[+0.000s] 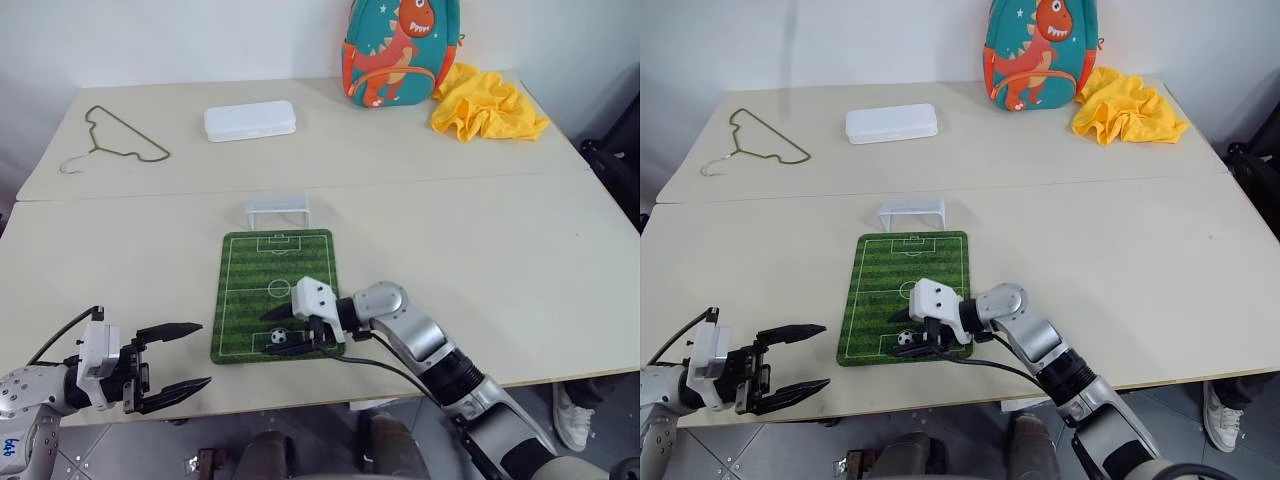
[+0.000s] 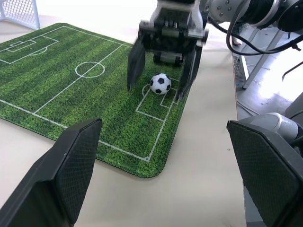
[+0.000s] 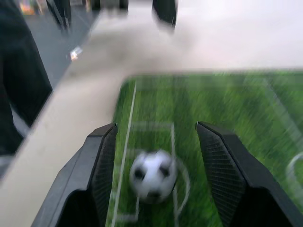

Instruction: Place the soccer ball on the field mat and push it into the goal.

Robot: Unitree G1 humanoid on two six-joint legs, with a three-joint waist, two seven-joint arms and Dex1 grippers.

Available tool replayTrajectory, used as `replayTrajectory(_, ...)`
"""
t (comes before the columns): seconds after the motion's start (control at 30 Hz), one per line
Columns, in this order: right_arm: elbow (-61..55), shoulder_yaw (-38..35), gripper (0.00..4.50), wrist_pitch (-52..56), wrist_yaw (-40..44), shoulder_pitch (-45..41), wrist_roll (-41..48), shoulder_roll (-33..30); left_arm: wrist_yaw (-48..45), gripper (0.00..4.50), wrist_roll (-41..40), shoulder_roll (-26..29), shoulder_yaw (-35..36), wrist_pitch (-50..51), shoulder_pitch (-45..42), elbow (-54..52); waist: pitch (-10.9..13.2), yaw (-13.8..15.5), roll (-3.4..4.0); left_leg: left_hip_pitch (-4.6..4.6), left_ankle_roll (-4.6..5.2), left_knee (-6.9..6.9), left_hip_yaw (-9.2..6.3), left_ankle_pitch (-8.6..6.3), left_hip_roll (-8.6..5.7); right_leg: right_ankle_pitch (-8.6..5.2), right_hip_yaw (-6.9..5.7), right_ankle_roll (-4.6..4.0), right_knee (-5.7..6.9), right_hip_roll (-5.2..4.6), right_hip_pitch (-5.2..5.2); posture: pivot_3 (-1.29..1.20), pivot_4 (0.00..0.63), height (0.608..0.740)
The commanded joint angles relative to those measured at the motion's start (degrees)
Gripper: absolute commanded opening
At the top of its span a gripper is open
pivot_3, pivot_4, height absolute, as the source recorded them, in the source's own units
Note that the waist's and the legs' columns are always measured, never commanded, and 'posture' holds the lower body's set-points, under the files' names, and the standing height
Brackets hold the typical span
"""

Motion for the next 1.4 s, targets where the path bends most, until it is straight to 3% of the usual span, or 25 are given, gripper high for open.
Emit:
replayTrajectory(0.03,-6.28,-3.77,2.74,0.49,1.45,-1.10,4.47,-0.25,-0.46,4.50,0.15,-0.19,0.36,-0.94,0.15,0.32,0.00,0.06,0.00,0.00,0.00,0.00,0.00,0.00,0.00,0.00,0.00,0.00,0.00,0.00,0.00,0.00,0.150,0.740)
replayTrajectory(0.2,-11.44,-6.80,2.74,0.23,3.09,0.85,6.47,-4.48,-0.77,4.50,-0.61,-0.27,0.73,-1.21,-1.05,1.43,0.00,0.25,-0.01,0.00,0.00,0.01,0.00,0.00,0.00,0.00,0.00,0.00,0.00,0.00,0.00,0.00,0.150,0.740)
replayTrajectory(0.23,-12.83,-7.52,2.57,-0.20,3.91,2.37,6.78,-6.48,-1.14,4.50,-0.86,-0.04,0.85,-1.03,-1.31,1.62,-0.02,0.33,-0.03,-0.02,0.00,0.01,0.00,0.00,-0.01,0.00,0.00,0.00,-0.01,-0.01,0.00,0.00,0.150,0.740)
replayTrajectory(0.3,-15.35,-8.79,2.12,-0.50,5.44,5.53,7.55,-10.42,-2.50,4.50,-1.07,0.59,0.74,-0.80,-1.55,2.03,-0.02,0.38,-0.04,-0.02,0.01,0.00,-0.01,0.00,-0.01,0.00,-0.01,0.00,-0.02,-0.01,0.00,0.00,0.150,0.740)
replayTrajectory(0.5,-18.39,-10.05,0.11,-7.16,8.96,15.59,5.78,-19.84,-5.29,4.50,-0.50,0.87,0.60,-2.27,-3.76,4.71,-0.02,0.29,-0.06,-0.01,0.02,-0.04,0.07,-0.02,0.00,0.00,0.00,0.00,-0.04,0.00,-0.02,0.00,0.150,0.740)
replayTrajectory(0.53,-18.35,-9.91,0.04,-8.59,9.25,16.45,5.34,-20.47,-5.49,4.50,-0.44,0.89,0.56,-2.28,-4.07,5.05,-0.02,0.24,-0.06,-0.01,0.02,-0.02,0.08,-0.02,0.00,0.00,0.01,0.00,-0.04,0.00,-0.01,0.00,0.150,0.740)
replayTrajectory(0.77,-16.98,-6.45,0.04,-14.06,7.00,19.96,1.70,-17.96,-6.64,4.50,0.21,0.54,0.01,-3.21,-5.72,7.18,-0.02,0.17,-0.08,0.12,0.02,-0.01,0.23,-0.02,0.01,0.00,0.17,0.00,0.03,0.00,-0.02,0.00,0.150,0.740)
replayTrajectory(1.1,-20.45,1.67,0.04,-1.83,-3.17,17.05,-2.27,-8.34,-6.60,4.50,-0.21,0.76,0.74,-3.19,-3.62,6.18,-0.02,0.25,-0.07,0.12,0.02,0.00,0.20,-0.02,0.03,0.00,0.17,-0.01,0.06,0.01,-0.03,0.00,0.150,0.740)
replayTrajectory(1.4,-19.14,5.57,0.04,2.05,-7.53,16.28,-5.58,-5.39,-3.89,4.50,-1.47,-0.07,1.07,-1.55,-2.00,1.81,-0.06,0.23,-0.15,0.11,0.02,0.00,0.20,-0.03,0.03,0.00,0.18,-0.01,0.06,0.02,-0.04,0.00,0.150,0.740)
